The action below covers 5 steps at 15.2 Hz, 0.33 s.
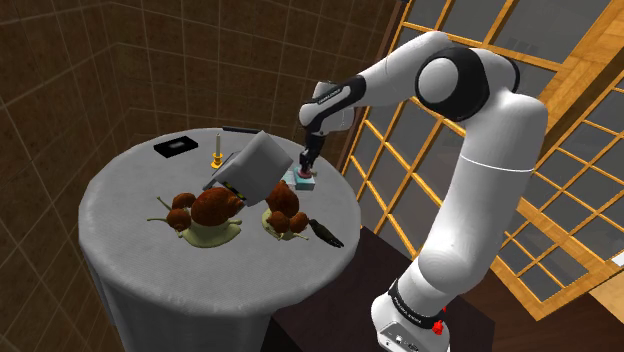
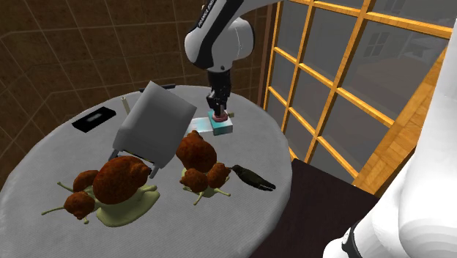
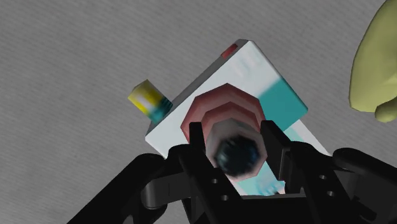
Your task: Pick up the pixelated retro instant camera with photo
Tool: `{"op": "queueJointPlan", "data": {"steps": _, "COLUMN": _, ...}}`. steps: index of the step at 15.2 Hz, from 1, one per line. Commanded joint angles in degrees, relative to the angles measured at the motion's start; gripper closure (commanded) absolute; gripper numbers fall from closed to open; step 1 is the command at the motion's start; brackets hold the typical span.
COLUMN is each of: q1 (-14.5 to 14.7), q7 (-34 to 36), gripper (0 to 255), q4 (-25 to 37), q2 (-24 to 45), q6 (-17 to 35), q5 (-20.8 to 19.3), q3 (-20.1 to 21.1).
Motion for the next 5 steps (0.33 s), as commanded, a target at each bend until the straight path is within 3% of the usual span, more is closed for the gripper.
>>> {"op": "queueJointPlan", "data": {"steps": 1, "q1": 0.07, "q7": 0.15, "gripper": 255, "q4": 0.32, "q2": -1.01, "q6": -1.31, "q5": -0.28, "q3": -0.12}}
{"op": "queueJointPlan", "data": {"steps": 5, "q1": 0.15, "q7": 0.33, "gripper": 255, "q4": 0.71, "q2": -2.09, "q6": -2.75, "q5": -0.57, "q3": -0.23}}
